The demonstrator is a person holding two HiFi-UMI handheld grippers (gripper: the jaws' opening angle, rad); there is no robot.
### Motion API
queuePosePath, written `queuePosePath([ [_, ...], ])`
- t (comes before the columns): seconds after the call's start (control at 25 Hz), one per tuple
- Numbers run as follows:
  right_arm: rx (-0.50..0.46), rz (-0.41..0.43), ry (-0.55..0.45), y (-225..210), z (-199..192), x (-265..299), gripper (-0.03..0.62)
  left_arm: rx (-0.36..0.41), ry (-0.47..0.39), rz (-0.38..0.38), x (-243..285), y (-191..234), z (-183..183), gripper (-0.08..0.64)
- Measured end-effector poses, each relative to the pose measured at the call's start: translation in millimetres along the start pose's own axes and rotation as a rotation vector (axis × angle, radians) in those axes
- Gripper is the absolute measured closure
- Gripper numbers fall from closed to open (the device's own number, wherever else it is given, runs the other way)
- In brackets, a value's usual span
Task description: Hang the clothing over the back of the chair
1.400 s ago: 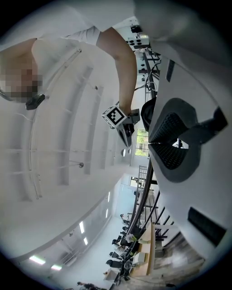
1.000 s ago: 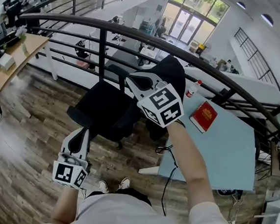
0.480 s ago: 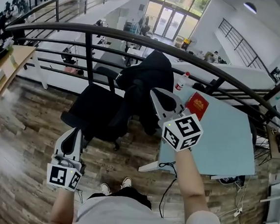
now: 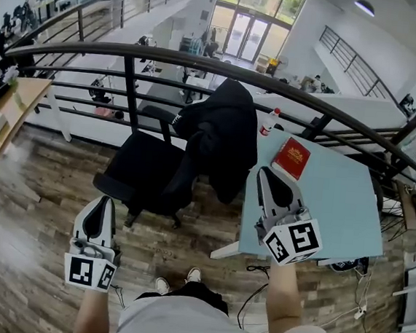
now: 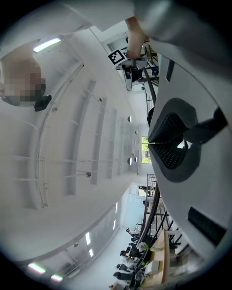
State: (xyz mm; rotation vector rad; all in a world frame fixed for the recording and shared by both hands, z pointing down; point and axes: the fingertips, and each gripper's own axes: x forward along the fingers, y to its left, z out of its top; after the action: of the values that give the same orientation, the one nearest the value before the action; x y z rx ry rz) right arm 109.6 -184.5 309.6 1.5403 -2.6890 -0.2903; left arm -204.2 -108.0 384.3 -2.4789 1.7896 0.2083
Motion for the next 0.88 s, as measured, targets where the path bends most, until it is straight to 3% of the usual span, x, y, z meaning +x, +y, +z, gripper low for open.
queuePosePath([
  [0.44, 0.010, -0.088, 0.010, -24, -6, -64, 0.575, 0.063, 0.011, 0.076, -18, 20, 11, 0.531],
  [0.76, 0.028, -0.246, -0.024, -57, -5, -97, 0.575, 0.053, 0.025, 0.131, -18, 17, 12, 0.531],
  [0.88, 0.018, -0.268, -0.034, -66, -5, -95, 0.575, 0.049, 0.027, 0.149, -16, 11, 13, 0.531],
])
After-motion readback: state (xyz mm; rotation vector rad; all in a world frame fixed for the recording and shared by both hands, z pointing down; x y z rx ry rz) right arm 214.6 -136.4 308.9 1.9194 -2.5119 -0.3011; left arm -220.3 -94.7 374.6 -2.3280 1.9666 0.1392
